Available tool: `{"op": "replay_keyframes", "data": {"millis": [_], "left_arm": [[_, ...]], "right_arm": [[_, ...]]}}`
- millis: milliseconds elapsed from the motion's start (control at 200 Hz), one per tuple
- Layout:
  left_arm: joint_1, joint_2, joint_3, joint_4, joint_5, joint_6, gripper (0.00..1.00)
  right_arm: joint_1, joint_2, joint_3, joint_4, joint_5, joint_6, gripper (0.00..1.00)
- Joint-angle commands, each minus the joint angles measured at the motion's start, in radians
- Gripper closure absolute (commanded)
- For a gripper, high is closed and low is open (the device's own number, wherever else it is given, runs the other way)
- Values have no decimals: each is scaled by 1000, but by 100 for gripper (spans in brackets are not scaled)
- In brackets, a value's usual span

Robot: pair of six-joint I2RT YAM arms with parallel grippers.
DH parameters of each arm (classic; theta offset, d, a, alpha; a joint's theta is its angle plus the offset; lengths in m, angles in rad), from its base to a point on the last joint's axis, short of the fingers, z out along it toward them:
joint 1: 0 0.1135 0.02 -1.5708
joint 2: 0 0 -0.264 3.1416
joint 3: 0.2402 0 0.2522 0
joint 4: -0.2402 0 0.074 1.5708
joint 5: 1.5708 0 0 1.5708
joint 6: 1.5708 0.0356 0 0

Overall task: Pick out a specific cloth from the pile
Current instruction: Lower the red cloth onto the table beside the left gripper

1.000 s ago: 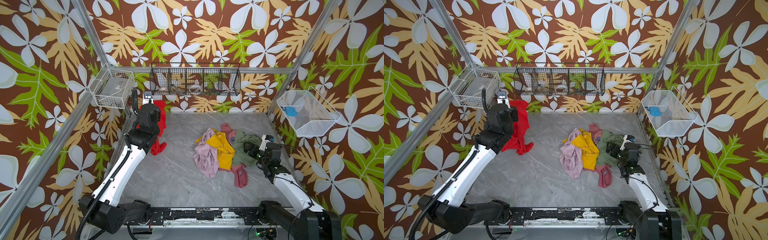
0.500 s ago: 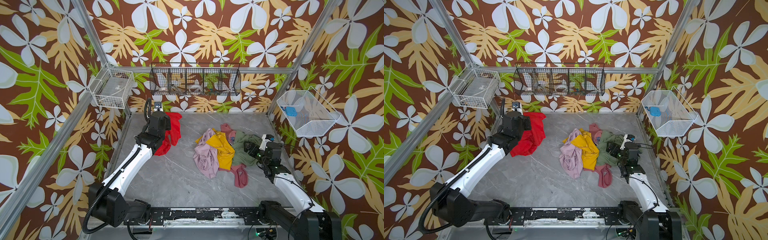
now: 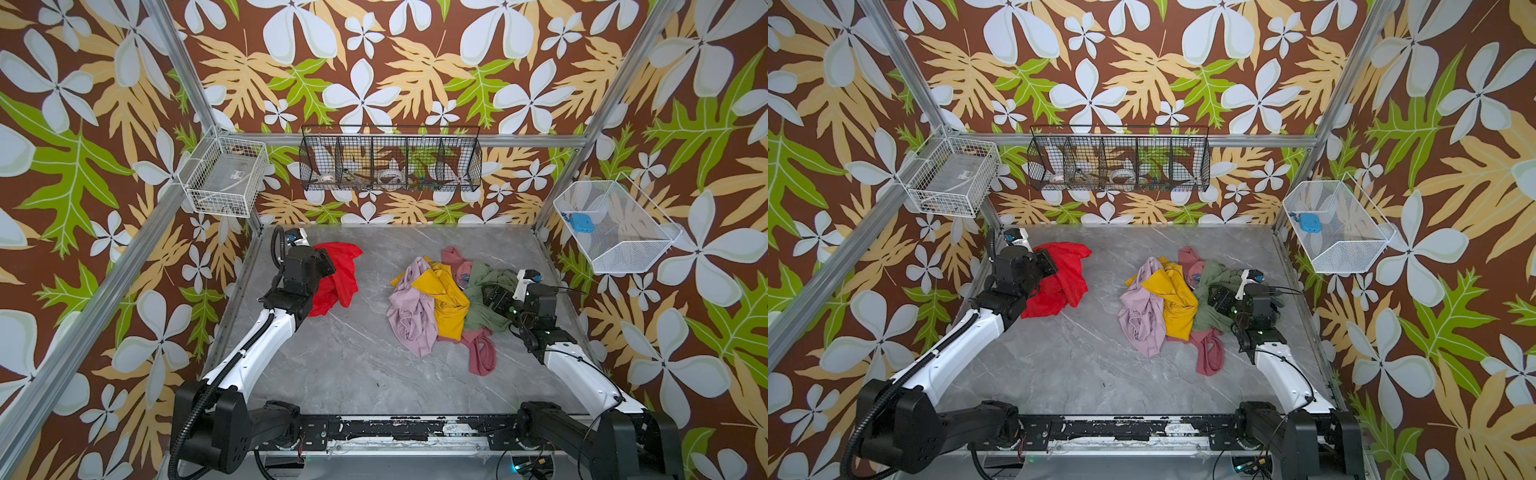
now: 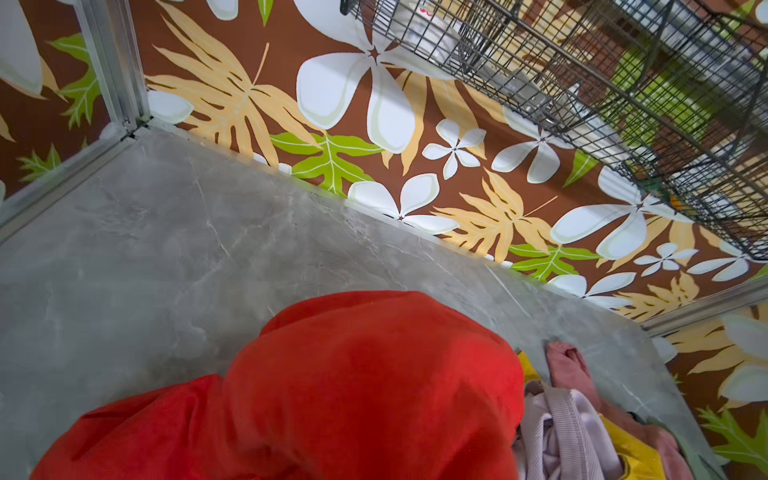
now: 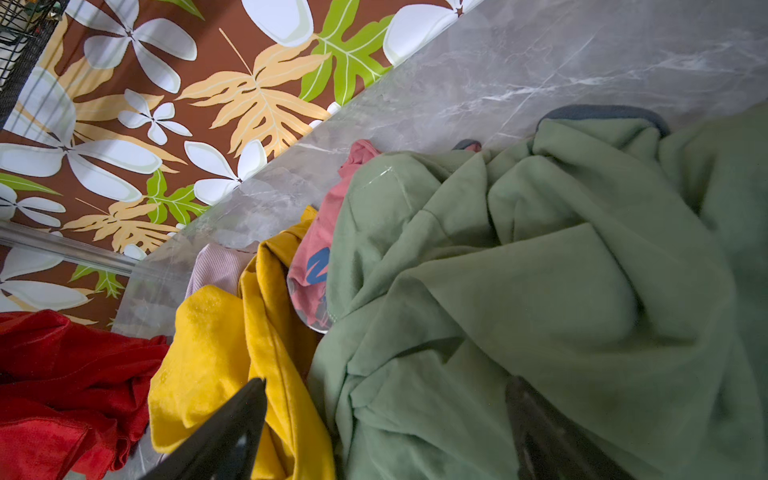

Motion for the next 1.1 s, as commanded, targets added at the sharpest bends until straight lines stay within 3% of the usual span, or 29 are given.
{"op": "replay_keyframes", "data": {"millis": [0, 210, 455, 771, 846, 1096], "left_arm": [[21, -4, -26, 78, 65, -74, 100], [122, -15, -120, 96, 138, -163, 100], [136, 19, -149, -39, 40, -113, 100], [156, 191, -93, -196, -12, -111, 100], [156, 235, -75, -229, -27, -100, 87], [156, 318, -51, -283, -35, -85, 60]], "right_arm": [[8, 10, 12, 30, 0, 3, 11], [13, 17, 23, 20, -1, -4, 11], [12, 30, 29, 20, -1, -3, 11], [13, 35, 39, 4, 3, -14, 12], [13, 35, 35, 4, 6, -15, 12], [14, 30, 29, 4, 17, -18, 12]]}}
